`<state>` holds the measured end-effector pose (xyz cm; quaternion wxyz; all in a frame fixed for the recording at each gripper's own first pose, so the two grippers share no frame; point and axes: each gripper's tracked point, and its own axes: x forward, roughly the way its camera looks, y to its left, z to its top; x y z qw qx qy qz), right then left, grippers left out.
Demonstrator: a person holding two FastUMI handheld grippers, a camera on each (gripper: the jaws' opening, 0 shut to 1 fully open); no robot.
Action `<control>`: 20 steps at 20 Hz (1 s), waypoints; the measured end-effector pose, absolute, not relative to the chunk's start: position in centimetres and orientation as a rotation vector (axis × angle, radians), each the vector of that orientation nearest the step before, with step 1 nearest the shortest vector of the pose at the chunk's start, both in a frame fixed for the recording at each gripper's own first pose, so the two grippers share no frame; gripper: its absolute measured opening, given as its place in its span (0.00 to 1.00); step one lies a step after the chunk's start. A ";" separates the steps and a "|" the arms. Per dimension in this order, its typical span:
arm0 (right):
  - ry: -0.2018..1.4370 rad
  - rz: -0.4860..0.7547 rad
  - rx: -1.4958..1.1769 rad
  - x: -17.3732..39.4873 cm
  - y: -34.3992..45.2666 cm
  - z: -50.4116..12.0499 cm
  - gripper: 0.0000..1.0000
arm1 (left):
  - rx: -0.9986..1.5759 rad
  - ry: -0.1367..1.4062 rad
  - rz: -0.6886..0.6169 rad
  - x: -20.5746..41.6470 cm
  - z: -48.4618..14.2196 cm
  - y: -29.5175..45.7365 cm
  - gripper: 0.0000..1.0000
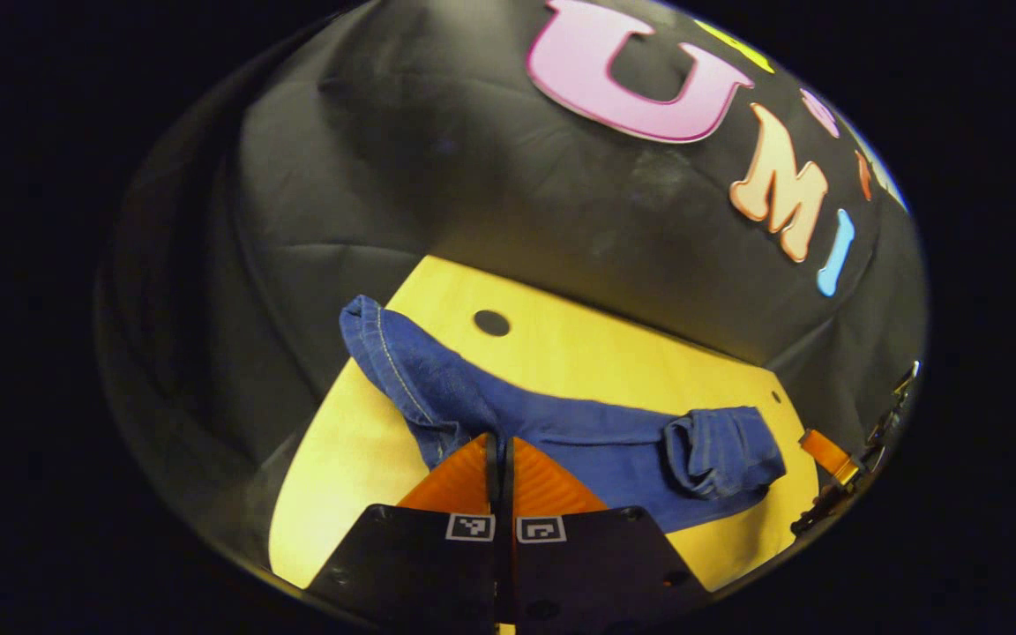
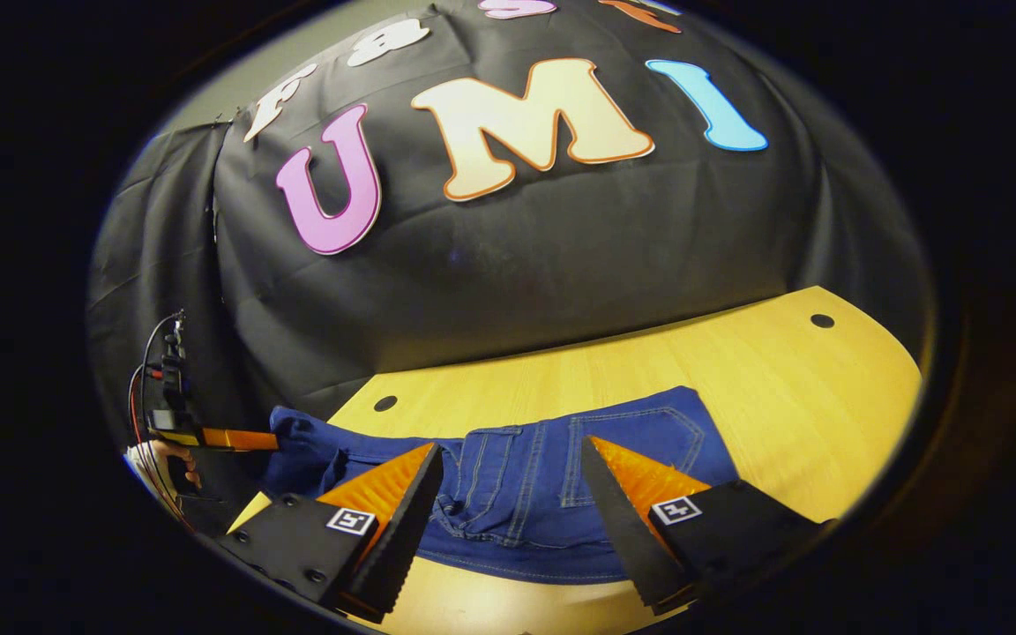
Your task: Grasp the waist and the cuffs of the jeans and fold them to make the two legs overlap; first hold the waist and fold one-third of the jeans toward the cuffs, then hold the cuffs and fold the remaining one-third in the same direction to finish folding.
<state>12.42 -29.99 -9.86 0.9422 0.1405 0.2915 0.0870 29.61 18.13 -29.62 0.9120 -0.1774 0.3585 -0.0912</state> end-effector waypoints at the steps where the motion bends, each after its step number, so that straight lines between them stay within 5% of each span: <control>1: 0.590 0.176 0.284 12.5 -30.8 -9.5 0.98 | -0.366 0.736 -0.213 30.1 -28.9 16.4 0.00; 13: 0.527 0.127 0.272 11.2 -41.3 -5.2 0.98 | -0.344 0.679 -0.453 32.1 -22.6 -2.3 0.00; 20: 0.526 0.115 0.248 10.2 -47.8 -4.5 0.98 | -0.320 0.739 -0.592 30.4 -24.2 -16.3 0.00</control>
